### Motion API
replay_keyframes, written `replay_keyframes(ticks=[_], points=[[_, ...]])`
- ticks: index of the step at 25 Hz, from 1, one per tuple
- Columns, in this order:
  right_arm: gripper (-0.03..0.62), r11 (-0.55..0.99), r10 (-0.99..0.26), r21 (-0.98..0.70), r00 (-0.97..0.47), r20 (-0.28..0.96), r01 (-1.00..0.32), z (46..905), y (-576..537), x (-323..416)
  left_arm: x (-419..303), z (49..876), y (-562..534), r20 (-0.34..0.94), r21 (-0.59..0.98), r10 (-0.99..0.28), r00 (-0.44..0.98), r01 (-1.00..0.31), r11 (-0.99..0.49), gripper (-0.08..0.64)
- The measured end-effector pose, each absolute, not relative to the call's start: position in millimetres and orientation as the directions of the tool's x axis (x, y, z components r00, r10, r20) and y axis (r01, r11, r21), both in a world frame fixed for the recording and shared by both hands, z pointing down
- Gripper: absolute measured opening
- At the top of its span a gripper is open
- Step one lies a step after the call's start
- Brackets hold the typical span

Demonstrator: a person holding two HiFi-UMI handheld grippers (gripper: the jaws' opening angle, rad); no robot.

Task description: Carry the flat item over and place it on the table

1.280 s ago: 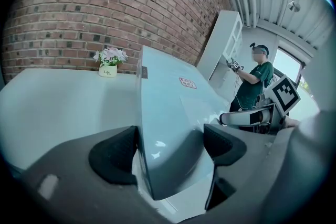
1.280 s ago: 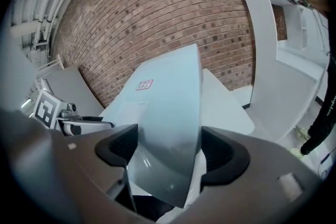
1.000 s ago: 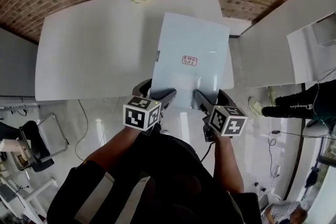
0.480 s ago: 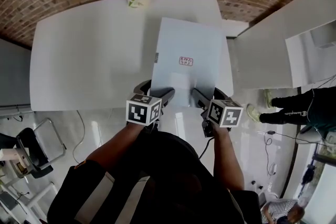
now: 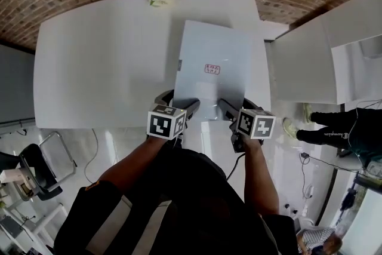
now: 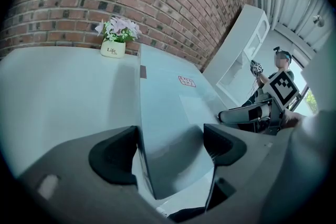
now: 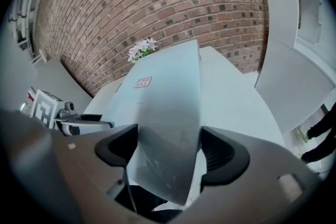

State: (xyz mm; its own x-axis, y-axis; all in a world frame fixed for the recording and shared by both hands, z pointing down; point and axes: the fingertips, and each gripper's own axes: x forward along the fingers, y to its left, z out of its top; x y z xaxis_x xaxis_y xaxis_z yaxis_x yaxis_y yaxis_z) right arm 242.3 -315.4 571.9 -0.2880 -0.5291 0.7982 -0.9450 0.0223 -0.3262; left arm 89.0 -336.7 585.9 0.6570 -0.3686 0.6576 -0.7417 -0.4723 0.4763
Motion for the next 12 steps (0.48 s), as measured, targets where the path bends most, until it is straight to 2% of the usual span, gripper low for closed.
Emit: replay_keyframes(ticks=[12], points=[[0.380, 0.007, -0.476, -0.331, -0.295, 0.829, -0.943, 604, -335, 246, 92, 616, -354, 0.696, 0.484, -0.319, 0.643, -0.749, -0.453, 0.413]])
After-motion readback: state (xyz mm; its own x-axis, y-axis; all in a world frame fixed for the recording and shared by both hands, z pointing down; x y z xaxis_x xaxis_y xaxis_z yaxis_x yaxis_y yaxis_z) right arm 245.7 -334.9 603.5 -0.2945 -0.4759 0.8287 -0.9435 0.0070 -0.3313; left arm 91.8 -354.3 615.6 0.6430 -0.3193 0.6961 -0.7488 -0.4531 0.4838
